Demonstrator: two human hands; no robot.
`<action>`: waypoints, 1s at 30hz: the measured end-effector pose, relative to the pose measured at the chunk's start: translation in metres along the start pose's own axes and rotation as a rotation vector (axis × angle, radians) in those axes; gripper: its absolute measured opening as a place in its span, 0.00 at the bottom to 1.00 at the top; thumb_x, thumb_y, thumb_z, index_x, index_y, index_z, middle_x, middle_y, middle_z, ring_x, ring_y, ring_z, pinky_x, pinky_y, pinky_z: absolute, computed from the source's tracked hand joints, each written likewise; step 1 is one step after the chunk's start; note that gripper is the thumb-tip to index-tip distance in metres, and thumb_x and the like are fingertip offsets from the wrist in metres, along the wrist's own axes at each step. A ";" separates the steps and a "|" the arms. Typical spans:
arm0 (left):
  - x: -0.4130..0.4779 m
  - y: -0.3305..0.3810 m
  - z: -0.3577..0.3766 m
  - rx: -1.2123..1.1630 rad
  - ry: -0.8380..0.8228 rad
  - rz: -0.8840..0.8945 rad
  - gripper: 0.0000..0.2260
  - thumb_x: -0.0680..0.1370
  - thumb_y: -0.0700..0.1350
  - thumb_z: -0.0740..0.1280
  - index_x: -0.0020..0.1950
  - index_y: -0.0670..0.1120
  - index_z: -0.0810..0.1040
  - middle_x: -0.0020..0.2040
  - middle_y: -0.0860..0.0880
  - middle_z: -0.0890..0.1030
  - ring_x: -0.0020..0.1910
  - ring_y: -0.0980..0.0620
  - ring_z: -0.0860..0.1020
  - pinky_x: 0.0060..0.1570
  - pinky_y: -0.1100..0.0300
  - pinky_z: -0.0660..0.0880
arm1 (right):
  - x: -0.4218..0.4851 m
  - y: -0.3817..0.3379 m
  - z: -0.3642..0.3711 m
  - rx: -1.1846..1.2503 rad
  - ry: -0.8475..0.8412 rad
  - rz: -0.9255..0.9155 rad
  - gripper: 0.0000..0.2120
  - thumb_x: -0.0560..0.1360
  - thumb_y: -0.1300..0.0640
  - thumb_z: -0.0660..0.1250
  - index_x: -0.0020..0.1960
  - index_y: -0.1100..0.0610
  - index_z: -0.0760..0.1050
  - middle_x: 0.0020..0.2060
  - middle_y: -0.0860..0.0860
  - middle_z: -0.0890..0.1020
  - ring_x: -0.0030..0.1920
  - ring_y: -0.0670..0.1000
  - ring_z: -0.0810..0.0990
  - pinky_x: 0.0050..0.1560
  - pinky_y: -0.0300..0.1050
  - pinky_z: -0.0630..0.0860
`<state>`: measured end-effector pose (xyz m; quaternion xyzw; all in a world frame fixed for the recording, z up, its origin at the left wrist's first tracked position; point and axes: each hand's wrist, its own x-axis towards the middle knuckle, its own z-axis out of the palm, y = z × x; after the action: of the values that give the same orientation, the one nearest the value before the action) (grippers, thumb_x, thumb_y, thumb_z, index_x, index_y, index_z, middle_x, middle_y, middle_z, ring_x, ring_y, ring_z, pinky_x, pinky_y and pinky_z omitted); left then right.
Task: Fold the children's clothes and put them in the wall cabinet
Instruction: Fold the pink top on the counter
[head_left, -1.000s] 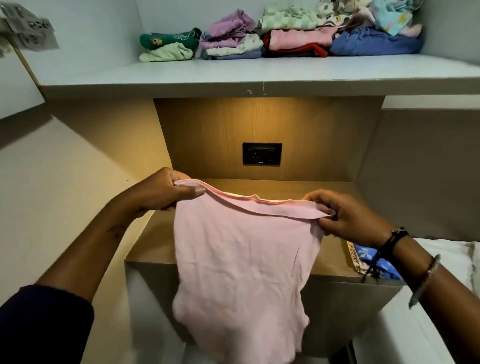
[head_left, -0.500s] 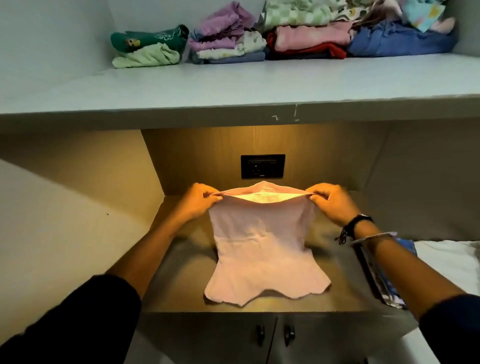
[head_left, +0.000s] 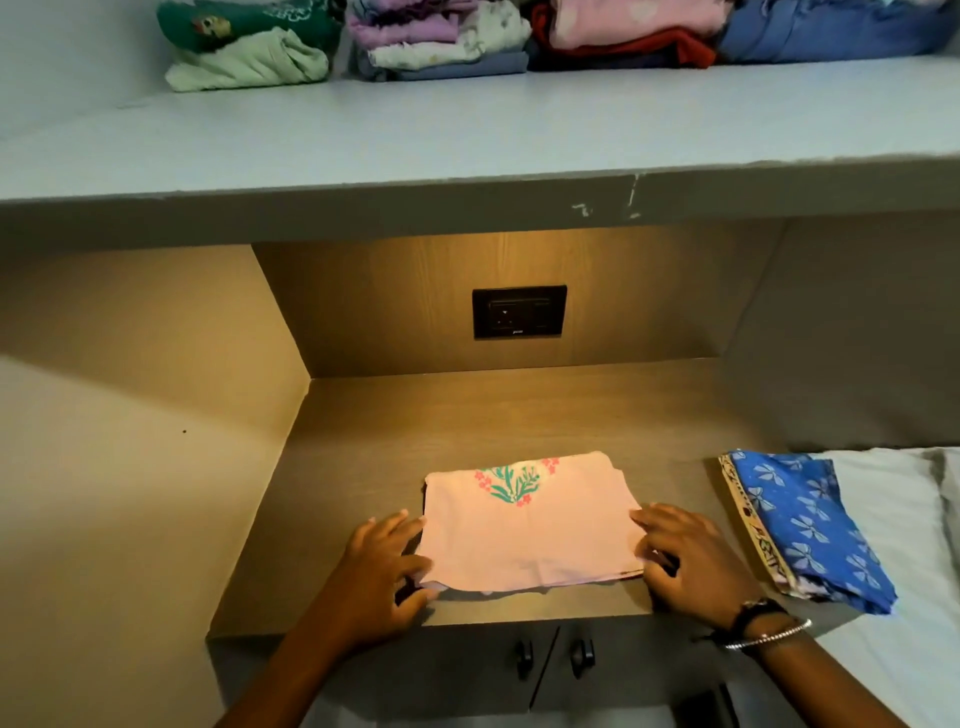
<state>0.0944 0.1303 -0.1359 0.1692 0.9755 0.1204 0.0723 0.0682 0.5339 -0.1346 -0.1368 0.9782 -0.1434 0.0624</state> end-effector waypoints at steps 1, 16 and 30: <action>-0.001 0.000 -0.003 -0.030 0.030 0.015 0.22 0.74 0.67 0.59 0.57 0.56 0.82 0.76 0.56 0.65 0.77 0.52 0.58 0.74 0.48 0.45 | 0.002 -0.001 -0.002 -0.016 0.032 0.027 0.10 0.74 0.44 0.61 0.52 0.44 0.78 0.69 0.42 0.72 0.72 0.45 0.62 0.72 0.49 0.54; 0.059 0.051 0.004 0.122 -0.232 0.020 0.37 0.76 0.71 0.44 0.79 0.50 0.50 0.81 0.45 0.49 0.79 0.45 0.51 0.75 0.48 0.48 | 0.119 -0.044 0.013 -0.120 -0.251 0.170 0.30 0.78 0.38 0.47 0.77 0.45 0.48 0.79 0.47 0.46 0.78 0.55 0.43 0.74 0.62 0.42; 0.047 0.089 -0.002 -0.592 0.250 -0.214 0.08 0.76 0.46 0.64 0.48 0.43 0.81 0.49 0.44 0.83 0.46 0.45 0.80 0.46 0.51 0.78 | 0.058 -0.079 0.029 0.013 0.212 0.191 0.17 0.74 0.46 0.61 0.60 0.51 0.74 0.67 0.54 0.73 0.64 0.58 0.71 0.61 0.54 0.70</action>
<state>0.0775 0.2275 -0.1157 0.0213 0.9118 0.4100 0.0104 0.0367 0.4374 -0.1432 -0.0267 0.9869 -0.1570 -0.0267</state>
